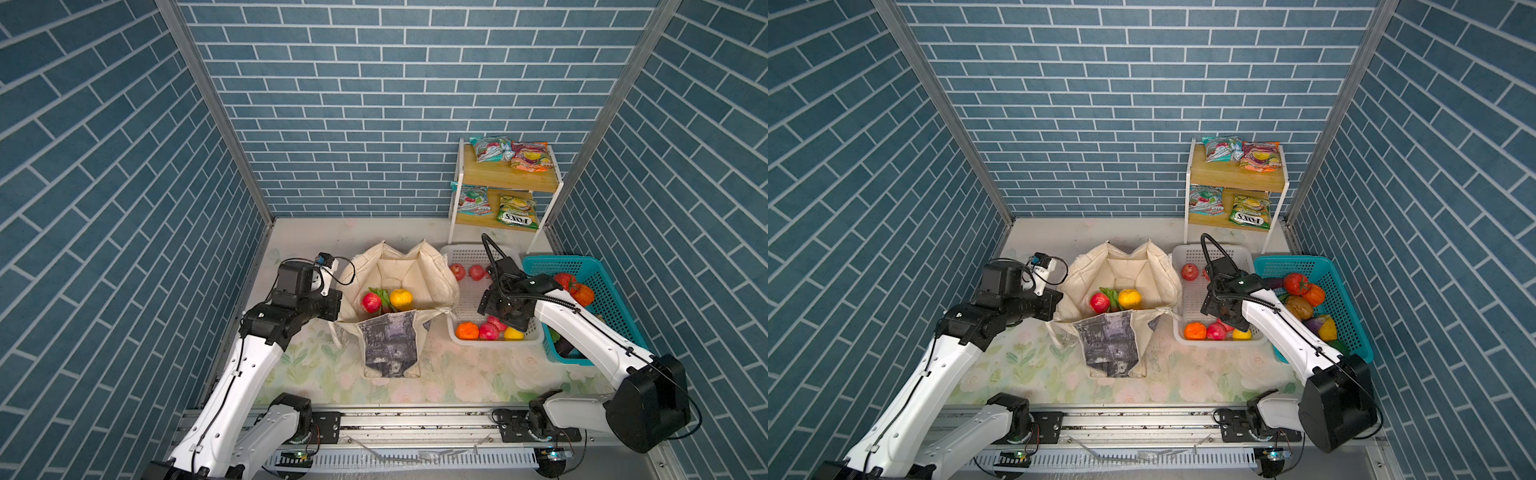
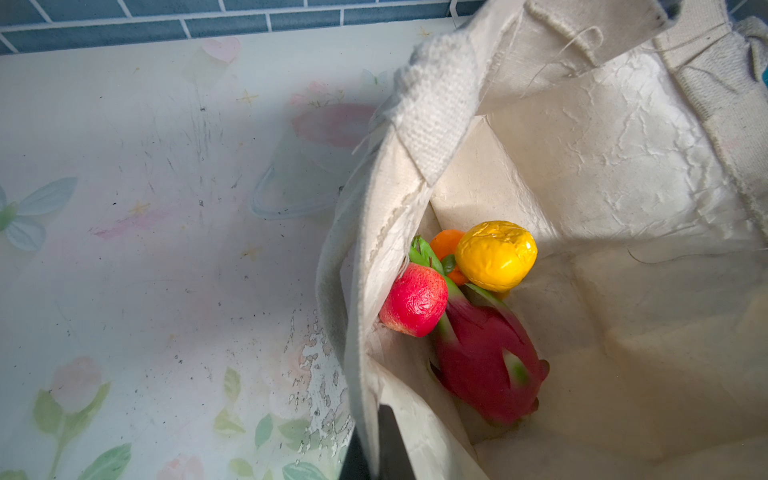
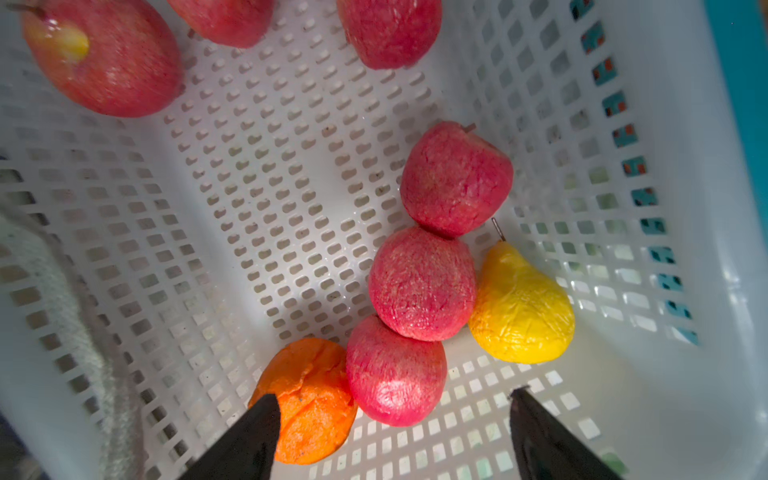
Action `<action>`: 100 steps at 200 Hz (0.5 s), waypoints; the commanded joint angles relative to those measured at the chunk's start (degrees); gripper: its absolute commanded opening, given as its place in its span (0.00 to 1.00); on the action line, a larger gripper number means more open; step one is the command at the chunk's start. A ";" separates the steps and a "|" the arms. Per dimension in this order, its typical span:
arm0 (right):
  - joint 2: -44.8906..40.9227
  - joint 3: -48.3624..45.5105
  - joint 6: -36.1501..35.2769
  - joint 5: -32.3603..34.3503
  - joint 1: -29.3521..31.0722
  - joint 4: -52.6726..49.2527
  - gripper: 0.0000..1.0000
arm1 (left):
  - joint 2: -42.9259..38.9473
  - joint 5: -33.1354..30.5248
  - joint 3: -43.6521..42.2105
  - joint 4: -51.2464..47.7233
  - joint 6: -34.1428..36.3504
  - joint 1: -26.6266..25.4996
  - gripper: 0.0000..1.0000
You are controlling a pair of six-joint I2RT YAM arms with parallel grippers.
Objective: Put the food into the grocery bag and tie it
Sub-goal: 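Lower the right gripper and grasp a red apple in the white basket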
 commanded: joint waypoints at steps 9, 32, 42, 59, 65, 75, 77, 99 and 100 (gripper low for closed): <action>-0.01 -2.27 6.28 -1.19 -0.22 0.67 0.87 | -0.14 0.43 -0.60 1.19 -0.12 0.28 0.00; 0.68 -3.17 7.70 -1.81 -0.27 1.22 0.87 | -0.10 0.51 -0.60 1.26 -0.10 0.27 0.00; 1.05 -3.42 7.93 -1.99 -0.30 1.37 0.87 | -0.18 0.50 -0.60 1.20 -0.09 0.27 0.00; 1.74 -3.68 8.28 -2.35 -0.31 1.80 0.87 | -0.12 0.55 -0.60 1.29 -0.09 0.27 0.00; 1.98 -3.77 8.41 -2.40 -0.33 2.05 0.87 | -0.12 0.47 -0.65 1.32 -0.09 0.27 0.00; 2.37 -3.89 8.49 -2.67 -0.44 2.43 0.87 | -0.02 0.48 -0.64 1.32 -0.09 0.27 0.00; 2.45 -4.00 8.52 -2.72 -0.41 2.57 0.87 | -0.05 0.47 -0.61 1.28 -0.09 0.27 0.00; 3.38 -4.47 8.76 -2.98 -0.57 3.11 0.87 | -0.06 0.50 -0.68 1.32 -0.09 0.27 0.00; 3.41 -4.52 8.73 -2.99 -0.57 3.17 0.87 | -0.06 0.52 -0.69 1.28 -0.09 0.27 0.00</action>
